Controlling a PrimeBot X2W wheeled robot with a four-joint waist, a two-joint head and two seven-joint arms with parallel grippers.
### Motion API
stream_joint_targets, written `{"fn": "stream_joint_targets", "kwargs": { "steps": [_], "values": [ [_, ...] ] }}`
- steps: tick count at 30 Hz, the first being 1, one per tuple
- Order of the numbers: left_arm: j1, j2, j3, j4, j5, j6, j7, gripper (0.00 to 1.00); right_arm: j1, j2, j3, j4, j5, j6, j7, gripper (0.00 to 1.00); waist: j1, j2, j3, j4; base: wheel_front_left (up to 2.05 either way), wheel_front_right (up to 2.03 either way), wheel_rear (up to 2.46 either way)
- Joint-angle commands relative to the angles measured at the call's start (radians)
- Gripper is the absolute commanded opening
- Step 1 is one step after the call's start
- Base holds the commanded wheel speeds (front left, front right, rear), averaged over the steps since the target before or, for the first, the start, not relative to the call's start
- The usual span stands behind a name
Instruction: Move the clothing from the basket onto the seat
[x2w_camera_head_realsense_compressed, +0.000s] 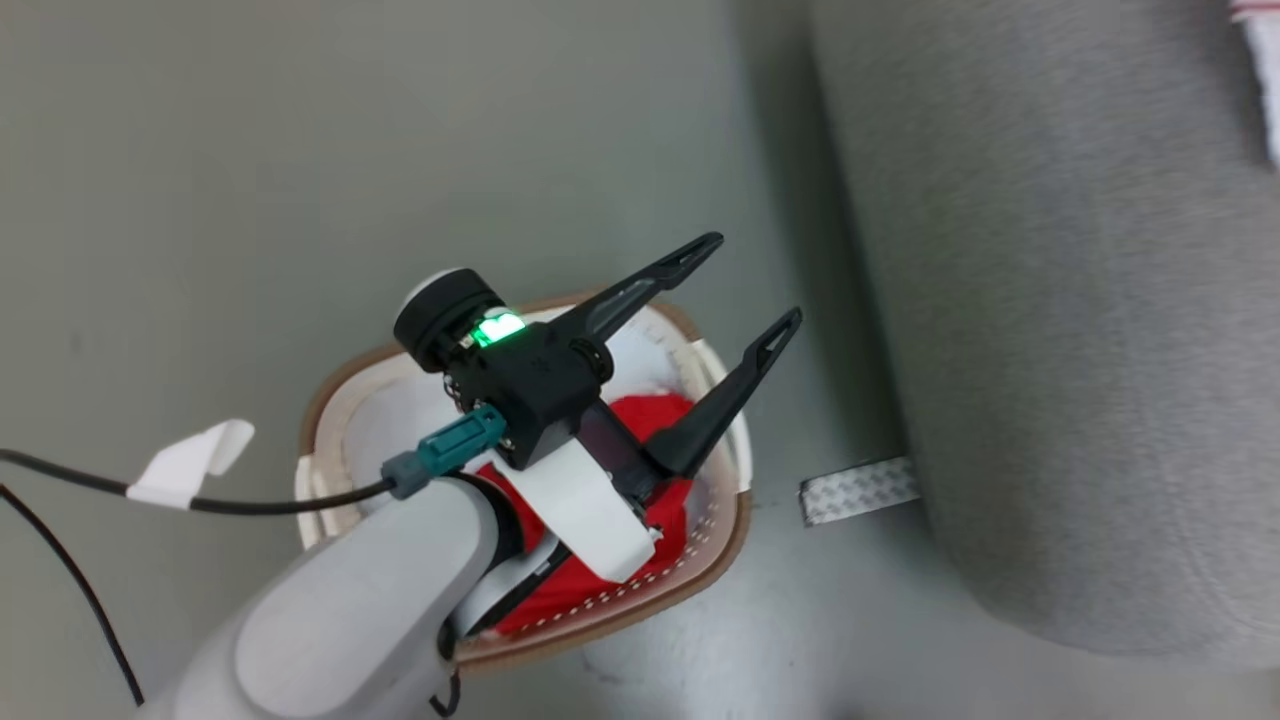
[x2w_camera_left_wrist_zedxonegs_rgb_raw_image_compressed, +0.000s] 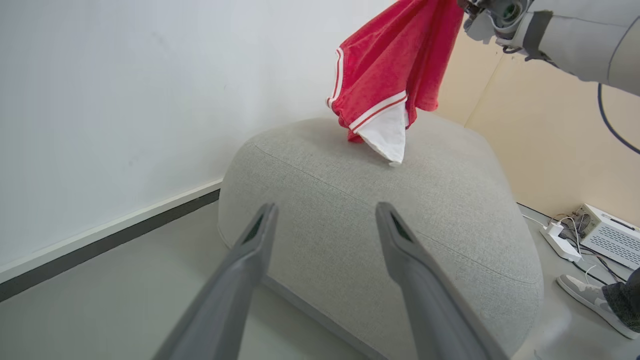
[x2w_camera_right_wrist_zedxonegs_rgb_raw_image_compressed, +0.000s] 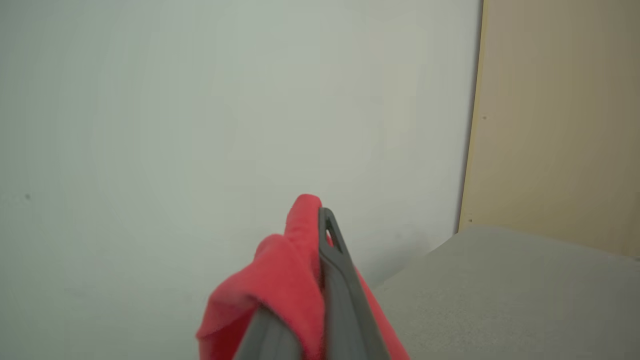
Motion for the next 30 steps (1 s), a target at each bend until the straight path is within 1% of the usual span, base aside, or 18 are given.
{"fn": "stream_joint_targets", "kwargs": {
  "steps": [1, 3, 6, 7, 8, 9, 10, 11, 13, 15, 19, 20, 22, 25, 30],
  "values": [
    [-0.009, 0.009, 0.003, -0.004, 0.007, -0.003, 0.000, 1.00, 0.001, 0.003, -0.013, 0.011, -0.022, -0.002, -0.008, 0.00, -0.0003, 0.0000, 0.043, 0.042, 0.00, 0.00, 0.00],
    [-0.013, 0.010, 0.001, -0.002, 0.009, -0.005, -0.006, 1.00, 0.009, 0.004, -0.098, 0.034, -0.109, -0.002, -0.023, 0.00, -0.0003, 0.0000, 0.054, 0.056, 0.00, 0.00, 0.00],
    [-0.010, 0.005, -0.002, 0.008, 0.008, -0.003, -0.015, 1.00, 0.069, 0.030, -0.228, 0.074, -0.217, -0.002, -0.041, 0.00, -0.0003, 0.0000, 0.059, 0.068, 0.00, 0.00, 0.00],
    [-0.009, 0.003, -0.003, 0.012, 0.007, -0.001, -0.018, 1.00, 0.091, 0.035, -0.265, 0.086, -0.261, -0.002, -0.045, 0.11, -0.0003, 0.0000, 0.058, 0.071, 0.00, 0.00, 0.00],
    [-0.006, 0.002, -0.003, 0.017, 0.006, 0.000, -0.022, 1.00, 0.112, 0.048, -0.299, 0.093, -0.294, -0.002, -0.052, 0.31, -0.0003, 0.0000, 0.055, 0.073, 0.00, 0.00, 0.00],
    [-0.001, 0.001, -0.003, 0.020, 0.003, 0.002, -0.024, 1.00, 0.131, 0.064, -0.327, 0.104, -0.322, -0.002, -0.056, 0.49, -0.0003, 0.0000, 0.050, 0.072, 0.00, 0.00, 0.00],
    [0.004, 0.002, -0.001, 0.023, -0.001, 0.003, -0.025, 1.00, 0.148, 0.073, -0.348, 0.123, -0.350, -0.002, -0.058, 0.98, -0.0003, 0.0000, 0.045, 0.071, 0.00, 0.00, 0.00],
    [0.010, 0.004, 0.000, 0.027, -0.004, 0.006, -0.028, 1.00, 0.178, 0.081, -0.355, 0.141, -0.386, -0.002, -0.057, 1.00, -0.0003, 0.0000, 0.039, 0.067, 0.00, 0.00, 0.00],
    [0.020, 0.014, -0.003, 0.037, -0.004, 0.008, -0.024, 1.00, 0.215, 0.084, -0.377, 0.176, -0.430, -0.002, -0.063, 1.00, -0.0003, 0.0000, 0.024, 0.057, 0.00, 0.00, 0.00],
    [0.028, 0.022, -0.003, 0.046, -0.009, 0.011, -0.028, 1.00, 0.246, 0.099, -0.375, 0.204, -0.465, -0.002, -0.076, 1.00, -0.0003, 0.0000, 0.002, 0.044, 0.00, 0.00, 0.00],
    [0.064, 0.033, 0.009, 0.061, -0.028, 0.026, -0.046, 1.00, 0.326, 0.128, -0.306, 0.230, -0.512, -0.002, -0.094, 1.00, -0.0003, 0.0000, -0.066, 0.013, 0.00, 0.00, 0.00],
    [0.077, 0.037, 0.015, 0.067, -0.037, 0.034, -0.055, 1.00, 0.337, 0.134, -0.277, 0.200, -0.508, -0.002, -0.094, 1.00, -0.0003, 0.0000, -0.086, 0.005, 0.00, 0.00, 0.00],
    [0.106, 0.046, 0.025, 0.077, -0.045, 0.048, -0.068, 1.00, 0.383, 0.156, -0.199, 0.141, -0.481, -0.002, -0.093, 1.00, -0.0003, 0.0000, -0.125, -0.009, 0.00, 0.00, 0.00],
    [0.157, 0.055, 0.045, 0.095, -0.063, 0.075, -0.097, 1.00, 0.482, 0.176, -0.069, 0.033, -0.398, -0.002, -0.092, 1.00, -0.0003, 0.0000, -0.191, -0.023, 0.00, 0.00, 0.00],
    [0.242, 0.050, 0.083, 0.130, -0.091, 0.122, -0.142, 1.00, 0.660, 0.181, 0.167, -0.110, -0.204, -0.002, -0.092, 1.00, -0.0003, 0.0000, -0.300, 0.001, 0.00, 0.00, 0.00]
  ]
}}
